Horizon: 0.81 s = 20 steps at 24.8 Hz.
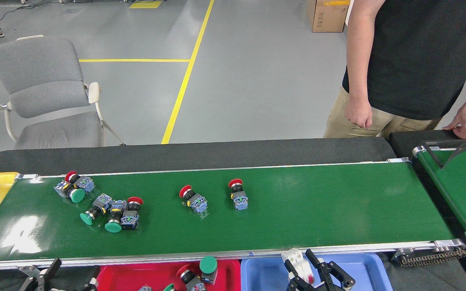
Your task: Pick switch part from conveyor to tray
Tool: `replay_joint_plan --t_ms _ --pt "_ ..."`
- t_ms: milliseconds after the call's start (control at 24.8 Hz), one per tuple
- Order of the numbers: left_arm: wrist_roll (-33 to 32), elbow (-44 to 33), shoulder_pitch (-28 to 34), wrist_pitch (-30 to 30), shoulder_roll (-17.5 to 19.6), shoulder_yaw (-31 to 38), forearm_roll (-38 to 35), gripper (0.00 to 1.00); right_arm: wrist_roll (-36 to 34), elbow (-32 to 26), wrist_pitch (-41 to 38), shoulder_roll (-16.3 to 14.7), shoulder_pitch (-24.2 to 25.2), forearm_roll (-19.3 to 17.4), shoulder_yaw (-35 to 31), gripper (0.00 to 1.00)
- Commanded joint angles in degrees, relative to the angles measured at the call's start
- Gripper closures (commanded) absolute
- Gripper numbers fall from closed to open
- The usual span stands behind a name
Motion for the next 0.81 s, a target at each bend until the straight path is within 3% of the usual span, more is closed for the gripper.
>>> replay_joint_plan --t_ms 0,121,242,444,767 --pt "0.02 -0.46 -0.9 -0.12 1.11 -0.4 0.13 0.0 -0.39 -0.84 -0.27 2.93 -1.06 -0.71 -3.22 0.01" --pt "-0.85 1.3 -4.77 -0.21 2.16 -2.94 -0.05 0.0 -0.3 -0.49 -0.27 5.39 -1.15 -0.8 -8.76 0.01" --pt "-2.08 3.85 -9.43 -0.03 3.04 -5.14 -0.05 0.0 -0.3 0.39 0.52 5.56 -0.79 -0.8 -12.01 0.01" --pt "-2.17 13.69 -16.1 0.32 6.2 -5.32 -0.05 0.0 0.58 1.27 5.09 5.04 -0.18 -0.8 -12.63 0.01" --pt "-2.17 26.35 -23.66 0.76 9.98 -5.23 -0.05 0.0 4.1 1.27 4.91 4.86 -0.27 -0.8 -12.45 0.01"
